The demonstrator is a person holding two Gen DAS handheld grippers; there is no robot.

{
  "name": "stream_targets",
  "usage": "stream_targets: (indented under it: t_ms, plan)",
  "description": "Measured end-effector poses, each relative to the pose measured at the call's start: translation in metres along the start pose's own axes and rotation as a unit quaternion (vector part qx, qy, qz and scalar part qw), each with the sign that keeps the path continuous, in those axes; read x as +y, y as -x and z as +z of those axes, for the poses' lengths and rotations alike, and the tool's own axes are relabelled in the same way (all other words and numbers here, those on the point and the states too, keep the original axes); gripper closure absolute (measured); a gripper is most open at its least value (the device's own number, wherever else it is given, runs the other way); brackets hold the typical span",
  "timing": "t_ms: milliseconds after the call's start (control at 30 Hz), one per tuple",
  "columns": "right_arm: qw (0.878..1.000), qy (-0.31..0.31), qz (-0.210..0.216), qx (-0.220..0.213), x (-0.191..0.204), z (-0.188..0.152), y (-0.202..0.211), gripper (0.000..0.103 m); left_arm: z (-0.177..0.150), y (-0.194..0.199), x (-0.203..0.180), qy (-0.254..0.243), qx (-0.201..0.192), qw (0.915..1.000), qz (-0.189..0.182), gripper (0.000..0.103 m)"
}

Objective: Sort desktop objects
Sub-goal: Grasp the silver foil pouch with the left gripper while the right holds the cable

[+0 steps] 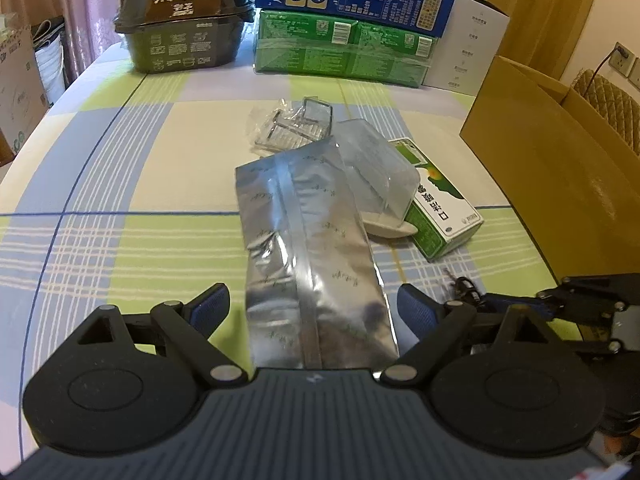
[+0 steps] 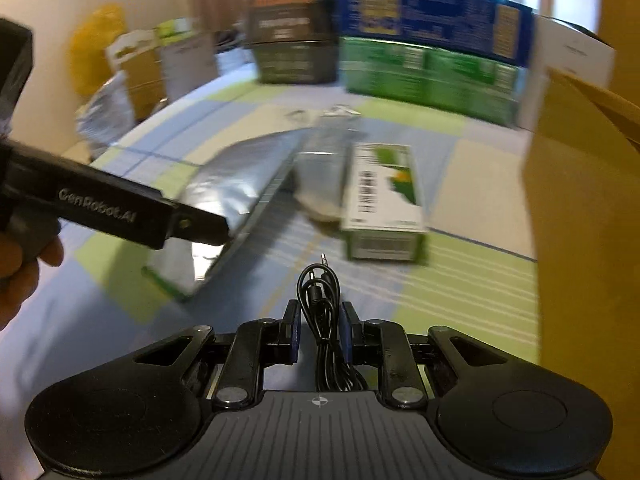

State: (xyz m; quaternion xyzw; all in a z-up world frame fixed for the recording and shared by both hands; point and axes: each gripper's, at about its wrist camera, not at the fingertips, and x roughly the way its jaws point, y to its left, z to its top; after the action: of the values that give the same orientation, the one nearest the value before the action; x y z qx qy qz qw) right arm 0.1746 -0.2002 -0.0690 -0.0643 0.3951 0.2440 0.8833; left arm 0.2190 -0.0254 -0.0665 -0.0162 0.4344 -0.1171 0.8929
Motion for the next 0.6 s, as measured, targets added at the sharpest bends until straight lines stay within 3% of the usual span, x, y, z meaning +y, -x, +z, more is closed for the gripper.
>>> stream_targets:
  t_ms: [100, 333, 433, 600]
  plan:
    - [1.0, -0.008, -0.002, 0.002, -0.003, 0.0, -0.001, 0.086, 0.006, -0.01, -0.005, -0.006, 0.001, 1.0, -0.002, 0.016]
    - [1.0, -0.011, 0.0, 0.007, -0.002, -0.003, -0.002, 0.086, 0.013, -0.033, -0.008, -0.011, 0.022, 0.9997, 0.005, 0.039]
    - [1.0, -0.015, -0.001, 0.008, -0.004, -0.005, 0.0, 0.086, 0.011, -0.029, -0.012, -0.027, 0.022, 0.9993, 0.012, 0.049]
    - [0.999, -0.033, -0.001, 0.008, -0.008, -0.01, 0.01, 0.086, -0.003, -0.009, -0.017, -0.033, 0.036, 0.9988, -0.003, 0.056]
